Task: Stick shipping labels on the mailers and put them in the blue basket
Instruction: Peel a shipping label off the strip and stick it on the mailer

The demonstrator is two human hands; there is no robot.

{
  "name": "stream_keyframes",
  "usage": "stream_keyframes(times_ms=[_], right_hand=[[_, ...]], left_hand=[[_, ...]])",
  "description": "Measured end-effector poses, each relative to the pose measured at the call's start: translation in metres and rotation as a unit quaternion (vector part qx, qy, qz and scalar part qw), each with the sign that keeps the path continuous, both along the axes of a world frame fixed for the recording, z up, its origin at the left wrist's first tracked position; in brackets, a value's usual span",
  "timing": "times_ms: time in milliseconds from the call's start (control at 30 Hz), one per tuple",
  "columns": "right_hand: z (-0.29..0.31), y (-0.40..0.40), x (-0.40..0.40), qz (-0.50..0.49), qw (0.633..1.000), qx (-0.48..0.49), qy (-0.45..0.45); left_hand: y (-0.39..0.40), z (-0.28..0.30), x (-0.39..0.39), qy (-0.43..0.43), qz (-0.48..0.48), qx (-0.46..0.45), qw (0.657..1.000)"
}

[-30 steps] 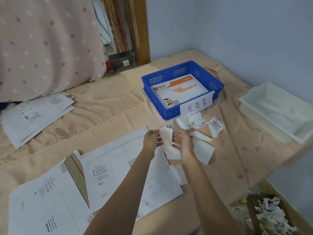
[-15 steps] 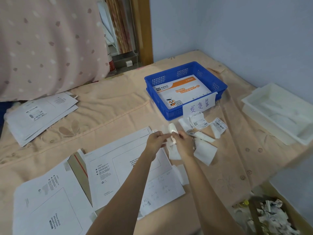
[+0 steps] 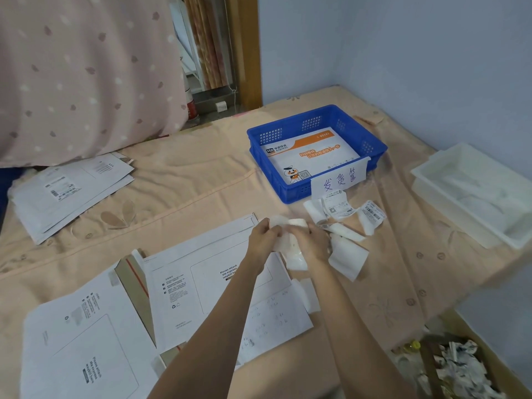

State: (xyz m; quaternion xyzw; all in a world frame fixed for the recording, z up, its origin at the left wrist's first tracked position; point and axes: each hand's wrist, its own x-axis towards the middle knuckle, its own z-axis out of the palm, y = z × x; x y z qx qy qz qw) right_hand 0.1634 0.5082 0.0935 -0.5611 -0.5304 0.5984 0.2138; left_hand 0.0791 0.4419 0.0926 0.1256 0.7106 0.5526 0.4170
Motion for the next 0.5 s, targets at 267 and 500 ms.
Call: stream_keyframes(times_ms=[267,500], right_hand=[[0.001,0.002,0.004,-0.012,0.999,0.004,0.039],[-0.004,0.012,0.007,-0.072,0.978,-0.150,0.127]], left_hand=[[0.002,-0.001,0.000,0.052,0.014,0.035,0.998],[0.000,0.000,-0.005,-0.020,0.064,0.047,0.997]])
